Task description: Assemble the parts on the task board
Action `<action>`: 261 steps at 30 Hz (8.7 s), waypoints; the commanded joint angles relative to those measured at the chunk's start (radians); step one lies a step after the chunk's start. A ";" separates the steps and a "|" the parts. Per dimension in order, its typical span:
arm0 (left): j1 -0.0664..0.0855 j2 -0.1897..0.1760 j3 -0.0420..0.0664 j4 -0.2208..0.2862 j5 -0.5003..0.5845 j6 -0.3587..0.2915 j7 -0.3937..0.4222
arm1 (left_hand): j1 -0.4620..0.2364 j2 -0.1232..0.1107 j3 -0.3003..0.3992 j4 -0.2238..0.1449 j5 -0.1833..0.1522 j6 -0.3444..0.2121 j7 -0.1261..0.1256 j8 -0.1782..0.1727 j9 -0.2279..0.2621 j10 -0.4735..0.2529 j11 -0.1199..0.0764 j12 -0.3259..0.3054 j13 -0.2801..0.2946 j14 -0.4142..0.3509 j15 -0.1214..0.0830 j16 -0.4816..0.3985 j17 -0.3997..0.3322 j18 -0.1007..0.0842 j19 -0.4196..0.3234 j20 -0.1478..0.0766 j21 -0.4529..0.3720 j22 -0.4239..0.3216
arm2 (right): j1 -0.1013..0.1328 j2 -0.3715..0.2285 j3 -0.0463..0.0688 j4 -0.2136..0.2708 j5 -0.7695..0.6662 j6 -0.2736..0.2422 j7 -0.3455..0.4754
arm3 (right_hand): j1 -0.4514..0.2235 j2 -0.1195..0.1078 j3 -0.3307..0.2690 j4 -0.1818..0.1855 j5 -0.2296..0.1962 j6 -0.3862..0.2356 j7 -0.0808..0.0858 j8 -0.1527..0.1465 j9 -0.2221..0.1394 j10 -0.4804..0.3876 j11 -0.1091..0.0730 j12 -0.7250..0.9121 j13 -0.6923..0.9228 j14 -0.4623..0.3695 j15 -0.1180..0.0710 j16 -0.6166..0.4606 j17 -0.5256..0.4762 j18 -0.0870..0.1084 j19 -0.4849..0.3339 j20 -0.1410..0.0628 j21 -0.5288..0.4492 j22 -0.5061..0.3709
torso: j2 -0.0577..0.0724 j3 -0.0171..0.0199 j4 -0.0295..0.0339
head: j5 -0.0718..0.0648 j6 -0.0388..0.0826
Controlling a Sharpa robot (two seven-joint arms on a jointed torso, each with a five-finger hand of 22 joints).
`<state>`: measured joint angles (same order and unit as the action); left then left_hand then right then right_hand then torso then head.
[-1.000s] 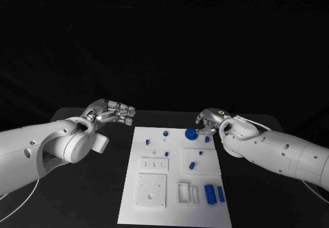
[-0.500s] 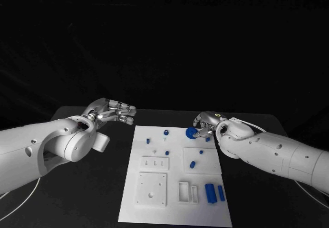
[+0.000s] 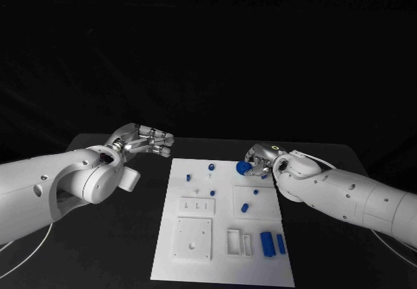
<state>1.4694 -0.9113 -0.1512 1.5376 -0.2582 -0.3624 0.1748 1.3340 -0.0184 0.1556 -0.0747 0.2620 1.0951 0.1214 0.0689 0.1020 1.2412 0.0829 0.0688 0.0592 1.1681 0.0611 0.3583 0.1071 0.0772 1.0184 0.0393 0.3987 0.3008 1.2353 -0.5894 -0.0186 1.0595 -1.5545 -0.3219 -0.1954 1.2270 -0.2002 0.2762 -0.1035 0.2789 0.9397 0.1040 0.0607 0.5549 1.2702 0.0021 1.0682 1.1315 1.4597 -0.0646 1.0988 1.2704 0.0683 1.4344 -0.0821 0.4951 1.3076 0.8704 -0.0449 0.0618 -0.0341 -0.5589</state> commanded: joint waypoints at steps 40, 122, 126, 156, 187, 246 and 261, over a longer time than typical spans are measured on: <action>0.001 0.015 0.001 -0.009 -0.005 0.023 -0.003 | -0.004 -0.005 0.004 0.002 0.003 -0.010 0.001 -0.005 0.001 -0.008 0.002 -0.004 0.002 -0.006 0.001 -0.006 -0.002 -0.008 0.004 0.001 -0.009 0.001 | -0.002 0.023 -0.001 -0.024 0.032 0.064 0.024 | -0.031 0.047 0.154 0.009 -0.039 0.176 -0.022 0.002 -0.372 -0.003 -0.018 0.009 -0.001 0.008 -0.007 0.004 0.003 0.007 -0.005 -0.009 0.003 0.053 | 0.000 -0.0001 -0.0010 | 0.005 -0.006; 0.001 0.014 0.001 -0.003 -0.005 0.022 -0.006 | 0.000 -0.007 0.006 -0.006 0.004 -0.012 0.002 -0.005 0.001 -0.009 0.003 -0.004 0.002 -0.006 0.001 -0.006 -0.002 -0.008 0.002 0.001 -0.008 0.007 | -0.023 0.132 -0.047 0.127 -0.237 -0.122 -0.145 | -0.027 -0.005 0.164 0.063 -0.038 0.222 -0.035 0.002 -0.426 0.033 -0.025 0.004 0.016 0.014 -0.012 0.019 0.003 0.000 0.015 -0.015 0.106 0.068 | 0.001 0.0006 0.0008 | 0.038 -0.007; 0.001 0.014 0.001 -0.003 -0.005 0.022 -0.006 | 0.000 -0.007 0.006 -0.006 0.004 -0.012 0.002 -0.005 0.001 -0.009 0.003 -0.004 0.002 -0.006 0.001 -0.006 -0.002 -0.008 0.002 0.001 -0.008 0.007 | -0.024 0.142 -0.050 0.112 -0.237 -0.121 -0.147 | -0.028 -0.006 0.163 0.063 -0.038 0.219 -0.034 0.002 -0.427 0.031 -0.025 0.001 0.014 0.013 -0.012 0.017 0.001 0.000 0.015 -0.014 0.106 0.068 | 0.002 0.0008 0.0002 | 0.038 -0.007; 0.001 0.029 0.001 -0.014 -0.005 0.029 -0.009 | -0.003 -0.007 0.006 -0.008 0.004 -0.012 0.002 -0.005 0.001 -0.009 0.003 -0.004 0.002 -0.006 0.001 -0.007 -0.002 -0.007 0.000 0.001 -0.007 0.010 | -0.026 0.182 -0.067 0.062 -0.204 -0.123 -0.126 | -0.023 -0.015 0.104 0.077 -0.074 -0.087 0.000 -0.004 -0.498 0.007 -0.015 -0.031 -0.031 0.008 -0.004 -0.004 -0.018 0.012 0.014 -0.004 0.063 0.062 | 0.002 0.0020 -0.0020 | 0.044 -0.010; 0.001 0.028 0.001 -0.015 -0.005 0.031 -0.015 | -0.001 -0.004 0.011 -0.014 0.010 -0.016 0.004 -0.005 0.000 -0.013 0.004 -0.004 0.002 -0.006 0.001 -0.007 -0.002 -0.006 -0.001 0.001 -0.006 0.014 | -0.026 0.154 -0.067 0.077 -0.126 -0.072 -0.104 | -0.136 0.017 0.337 0.047 -0.011 0.100 -0.001 0.001 -0.493 0.000 -0.010 -0.022 -0.024 0.007 -0.003 -0.003 -0.016 0.010 0.012 -0.005 0.064 0.063 | 0.001 0.0032 -0.0023 | 0.043 -0.015; -0.001 0.013 -0.001 -0.037 -0.006 0.037 -0.007 | -0.005 -0.003 0.013 -0.032 0.011 -0.018 0.005 -0.005 -0.001 -0.014 0.005 -0.004 0.002 -0.005 0.001 -0.006 -0.002 -0.005 -0.012 0.001 0.008 0.031 | 0.005 -0.159 0.004 0.227 0.265 -0.167 0.271 | 0.042 0.060 -0.059 -0.030 0.058 0.109 0.004 0.002 -0.491 -0.018 -0.001 -0.029 -0.038 -0.009 0.002 -0.034 -0.034 0.014 -0.006 -0.001 0.000 0.054 | -0.018 0.0269 -0.0414 | 0.014 0.001; -0.009 0.019 -0.003 -0.049 -0.005 0.048 -0.001 | -0.010 -0.003 0.010 -0.032 0.005 -0.021 0.006 -0.005 -0.001 -0.016 0.006 -0.004 0.002 -0.006 0.001 -0.006 -0.002 -0.005 -0.012 0.001 0.006 0.031 | -0.001 -0.166 0.006 0.052 0.301 -0.069 0.365 | 0.070 0.081 -0.187 -0.041 0.092 0.070 -0.005 0.003 -0.487 -0.033 -0.012 -0.038 -0.049 -0.020 -0.004 -0.048 -0.044 0.008 -0.023 -0.005 -0.032 0.049 | -0.018 0.0453 -0.0515 | -0.004 -0.004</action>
<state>1.4603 -0.8944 -0.1542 1.4877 -0.2617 -0.3329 0.1581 1.3299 -0.0225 0.1688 -0.1018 0.2698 1.0807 0.1285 0.0689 0.1019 1.2346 0.0895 0.0688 0.0593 1.1681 0.0611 0.3560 0.1061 0.0772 1.0111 0.0392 0.4042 0.3318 1.2376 -0.7589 -0.0120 1.1174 -1.2723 -0.4465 0.1173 1.2907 -0.1206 0.0911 -0.1448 0.3680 1.0141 0.0981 0.0608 0.0661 1.2379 -0.0052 1.0358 1.0827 1.4428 -0.0656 1.0569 1.2282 0.0682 1.4165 -0.0855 0.4680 1.3073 0.8511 -0.0041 0.0105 -0.0361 -0.5612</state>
